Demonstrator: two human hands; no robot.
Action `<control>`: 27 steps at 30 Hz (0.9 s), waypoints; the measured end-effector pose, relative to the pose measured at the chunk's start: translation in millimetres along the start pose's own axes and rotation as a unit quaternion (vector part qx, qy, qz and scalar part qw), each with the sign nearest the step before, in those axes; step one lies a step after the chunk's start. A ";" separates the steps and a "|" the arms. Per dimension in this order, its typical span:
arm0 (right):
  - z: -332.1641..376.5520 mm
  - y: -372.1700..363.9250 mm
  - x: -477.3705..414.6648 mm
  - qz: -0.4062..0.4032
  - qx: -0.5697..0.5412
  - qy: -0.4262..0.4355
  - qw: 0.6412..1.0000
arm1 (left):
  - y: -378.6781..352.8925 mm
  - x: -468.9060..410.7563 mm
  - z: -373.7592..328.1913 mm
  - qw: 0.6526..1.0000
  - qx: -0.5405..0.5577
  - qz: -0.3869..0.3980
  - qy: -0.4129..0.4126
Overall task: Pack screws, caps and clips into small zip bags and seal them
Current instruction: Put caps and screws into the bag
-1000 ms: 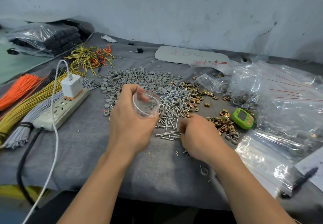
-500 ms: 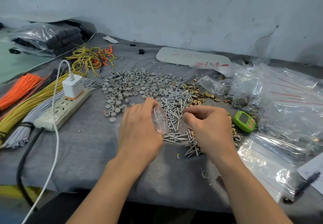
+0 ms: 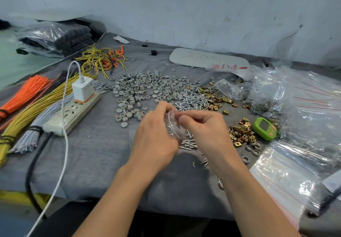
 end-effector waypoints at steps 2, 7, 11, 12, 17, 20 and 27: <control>-2.5 18.8 -1.9 -0.063 -0.006 -0.015 0.998 | 6.8 -3.2 3.0 1.000 0.004 -0.024 0.005; -17.3 31.0 1.9 -0.003 0.346 -0.041 0.937 | 32.8 -9.6 13.6 0.997 0.026 -0.069 0.002; -21.9 11.7 6.2 0.063 0.494 -0.058 0.865 | 43.4 -9.6 24.1 0.997 -0.013 -0.074 0.000; -20.3 7.4 5.7 0.056 0.516 -0.055 0.853 | 43.2 -9.5 26.8 0.997 -0.020 -0.069 0.003; -22.5 -1.0 7.6 0.013 0.495 -0.033 0.868 | 35.1 -7.1 37.0 0.997 -0.055 -0.045 0.007; -16.5 5.4 11.3 -0.038 0.364 -0.010 0.931 | 25.7 -3.5 36.3 0.998 -0.053 -0.022 -0.003; 28.7 -18.3 4.3 0.038 0.304 0.083 0.948 | 8.0 -9.1 22.5 0.998 -0.026 0.033 -0.046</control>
Point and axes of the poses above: each hand's wrist, its own x-axis away from the middle knuckle, its own y-axis out of the back of the hand, z = x × y, the point moved 5 cm from there along -x, towards the middle knuckle, and after that the axes turned 8 degrees about x, right-handed, at the moved point
